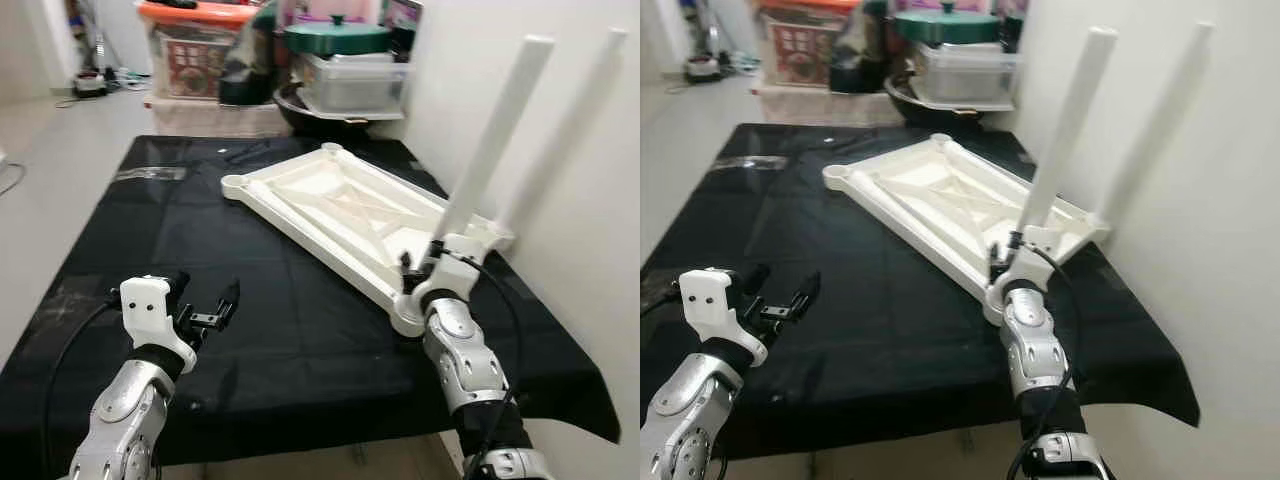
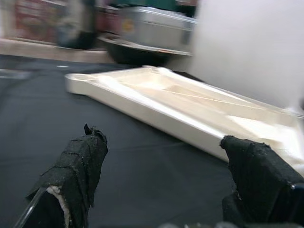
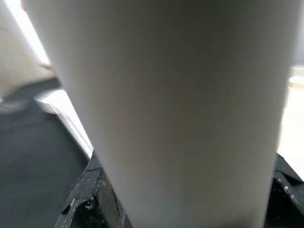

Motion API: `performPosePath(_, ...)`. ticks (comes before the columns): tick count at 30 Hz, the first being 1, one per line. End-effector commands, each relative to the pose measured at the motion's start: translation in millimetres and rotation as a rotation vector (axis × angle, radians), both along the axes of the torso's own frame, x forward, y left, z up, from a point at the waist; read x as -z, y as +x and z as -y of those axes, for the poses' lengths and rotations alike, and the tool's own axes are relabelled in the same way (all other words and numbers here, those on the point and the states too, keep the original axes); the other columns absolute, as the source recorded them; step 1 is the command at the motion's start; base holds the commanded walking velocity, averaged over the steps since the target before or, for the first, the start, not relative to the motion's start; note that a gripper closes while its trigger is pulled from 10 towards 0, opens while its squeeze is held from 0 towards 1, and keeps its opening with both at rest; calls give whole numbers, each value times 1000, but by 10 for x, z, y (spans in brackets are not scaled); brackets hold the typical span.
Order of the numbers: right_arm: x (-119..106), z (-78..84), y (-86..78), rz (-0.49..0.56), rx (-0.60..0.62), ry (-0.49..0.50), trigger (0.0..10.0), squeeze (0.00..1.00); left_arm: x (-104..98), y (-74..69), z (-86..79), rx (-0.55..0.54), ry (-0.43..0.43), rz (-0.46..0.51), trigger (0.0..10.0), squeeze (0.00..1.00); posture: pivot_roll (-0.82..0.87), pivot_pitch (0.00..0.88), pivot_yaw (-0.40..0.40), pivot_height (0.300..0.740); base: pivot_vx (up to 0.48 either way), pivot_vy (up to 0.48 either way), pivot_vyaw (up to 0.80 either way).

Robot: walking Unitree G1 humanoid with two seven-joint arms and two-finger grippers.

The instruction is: Building children table

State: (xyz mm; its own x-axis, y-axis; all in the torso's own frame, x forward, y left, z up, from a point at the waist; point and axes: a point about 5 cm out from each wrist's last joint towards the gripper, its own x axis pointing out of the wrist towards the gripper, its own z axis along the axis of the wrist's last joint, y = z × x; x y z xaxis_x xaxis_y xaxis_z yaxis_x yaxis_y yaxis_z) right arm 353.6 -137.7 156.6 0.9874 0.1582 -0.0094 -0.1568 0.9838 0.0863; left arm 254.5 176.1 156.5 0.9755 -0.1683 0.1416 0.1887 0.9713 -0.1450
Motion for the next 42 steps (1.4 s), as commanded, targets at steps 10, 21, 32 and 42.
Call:
performPosePath(10, -273, -676, -414, 171, -1050, -29, 10000, 0, 27, 0, 4, 13, -9, -17, 10000, 0, 117, 0, -121, 740, 0, 0, 0)
performPosePath(21, 73, -745, -283, 76, -721, -111, 0, 0, 22, -28, 18, 17, -16, -15, 10000, 0, 103, 0, -116, 740, 0, 0, 0)
performPosePath(32, 329, 343, -116, -152, 413, -229, 0, 0, 21, -19, 22, 15, -20, -13, 10000, 0, 94, 0, -112, 740, 0, 0, 0)
performPosePath(42, -30, -374, -85, 77, -129, -52, 10000, 1000, 35, 13, 39, 20, -20, -16, 10000, 0, 106, 0, -119, 740, 0, 0, 0)
